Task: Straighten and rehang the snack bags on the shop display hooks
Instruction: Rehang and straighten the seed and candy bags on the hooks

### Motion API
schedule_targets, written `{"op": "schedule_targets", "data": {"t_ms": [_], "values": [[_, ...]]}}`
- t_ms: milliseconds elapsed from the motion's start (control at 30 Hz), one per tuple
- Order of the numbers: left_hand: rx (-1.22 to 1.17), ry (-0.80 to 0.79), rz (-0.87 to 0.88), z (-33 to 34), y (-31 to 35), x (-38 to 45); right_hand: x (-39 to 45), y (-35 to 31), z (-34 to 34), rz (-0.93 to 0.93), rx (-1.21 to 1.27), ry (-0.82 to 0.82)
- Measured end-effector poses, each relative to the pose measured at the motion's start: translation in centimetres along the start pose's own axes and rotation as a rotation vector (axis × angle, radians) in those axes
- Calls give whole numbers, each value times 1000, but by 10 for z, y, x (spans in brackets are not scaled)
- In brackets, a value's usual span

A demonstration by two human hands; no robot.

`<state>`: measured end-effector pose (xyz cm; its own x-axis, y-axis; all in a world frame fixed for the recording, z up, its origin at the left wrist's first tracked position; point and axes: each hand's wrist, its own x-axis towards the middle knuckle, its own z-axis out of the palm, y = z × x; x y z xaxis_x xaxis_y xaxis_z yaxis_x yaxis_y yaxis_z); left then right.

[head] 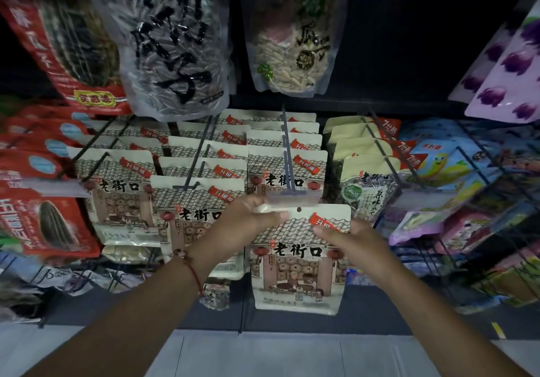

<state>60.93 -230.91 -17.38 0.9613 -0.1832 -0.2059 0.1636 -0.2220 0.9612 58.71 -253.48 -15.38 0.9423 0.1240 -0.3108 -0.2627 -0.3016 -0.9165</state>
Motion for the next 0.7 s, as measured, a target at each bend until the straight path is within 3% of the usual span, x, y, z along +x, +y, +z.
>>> {"op": "schedule_targets", "data": {"t_ms": [367,567,700], "values": [[37,158,234,-2,10,14,48,-19,11,-123,138,130],[-18,181,168,-15,6,14,54,-19,9,-142,63,31],[35,199,168,-12,15,16,60,-16,10,-129,134,70]]}}
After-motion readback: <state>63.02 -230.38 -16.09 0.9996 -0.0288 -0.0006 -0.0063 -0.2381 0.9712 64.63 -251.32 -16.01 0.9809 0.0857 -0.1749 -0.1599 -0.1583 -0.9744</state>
